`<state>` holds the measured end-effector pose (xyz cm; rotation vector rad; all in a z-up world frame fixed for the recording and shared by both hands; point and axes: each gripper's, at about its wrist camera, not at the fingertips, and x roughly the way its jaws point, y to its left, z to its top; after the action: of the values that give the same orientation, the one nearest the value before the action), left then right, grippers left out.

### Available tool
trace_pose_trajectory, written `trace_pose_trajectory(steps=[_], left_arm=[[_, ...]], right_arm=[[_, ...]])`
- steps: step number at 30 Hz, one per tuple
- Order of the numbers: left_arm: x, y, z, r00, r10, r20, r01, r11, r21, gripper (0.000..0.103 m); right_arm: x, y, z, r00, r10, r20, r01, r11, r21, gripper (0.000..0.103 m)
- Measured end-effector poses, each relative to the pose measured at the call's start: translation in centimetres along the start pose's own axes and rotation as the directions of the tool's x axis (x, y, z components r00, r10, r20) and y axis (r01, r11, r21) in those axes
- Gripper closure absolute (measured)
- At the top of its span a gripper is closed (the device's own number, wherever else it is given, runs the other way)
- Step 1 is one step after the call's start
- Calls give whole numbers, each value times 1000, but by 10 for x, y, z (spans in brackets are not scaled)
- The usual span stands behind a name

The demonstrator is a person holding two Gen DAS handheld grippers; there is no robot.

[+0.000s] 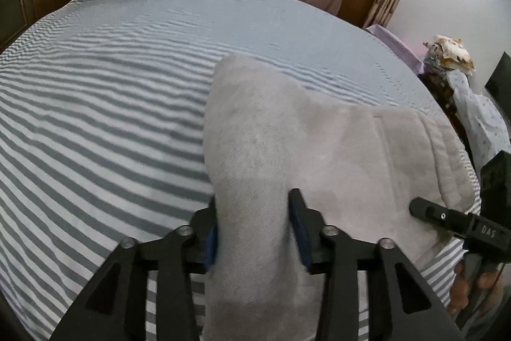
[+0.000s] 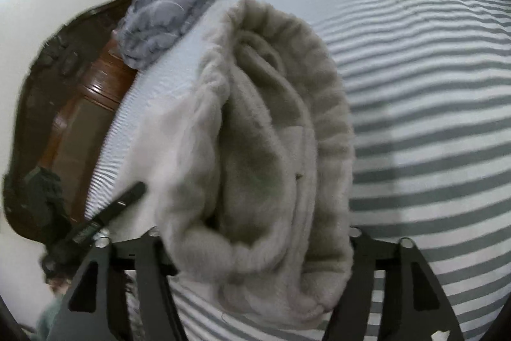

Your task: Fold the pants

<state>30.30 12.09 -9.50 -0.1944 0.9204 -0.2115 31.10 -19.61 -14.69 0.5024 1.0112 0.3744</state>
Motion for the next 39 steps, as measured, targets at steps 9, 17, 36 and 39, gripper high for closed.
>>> trace_pose_trajectory(steps=[9,17,36,39], left_arm=[[7,-10,-12,993,112,30,-115,989,94,36],[-29,-22,-11,981,190,37,-192,976,98,36],[-177,-61,-108,946,314,81,-318,947,42,5],[-193,-57,-120,945,317,80,-320,947,17,3]], right_arm=[[3,3,-13,992,-120,47,123,989,-86,18],[-29,20,-7,983,-172,59,175,984,-45,12],[-138,137,-107,884,-401,241,452,865,-217,0],[-144,146,-121,885,-395,246,450,861,-237,0]])
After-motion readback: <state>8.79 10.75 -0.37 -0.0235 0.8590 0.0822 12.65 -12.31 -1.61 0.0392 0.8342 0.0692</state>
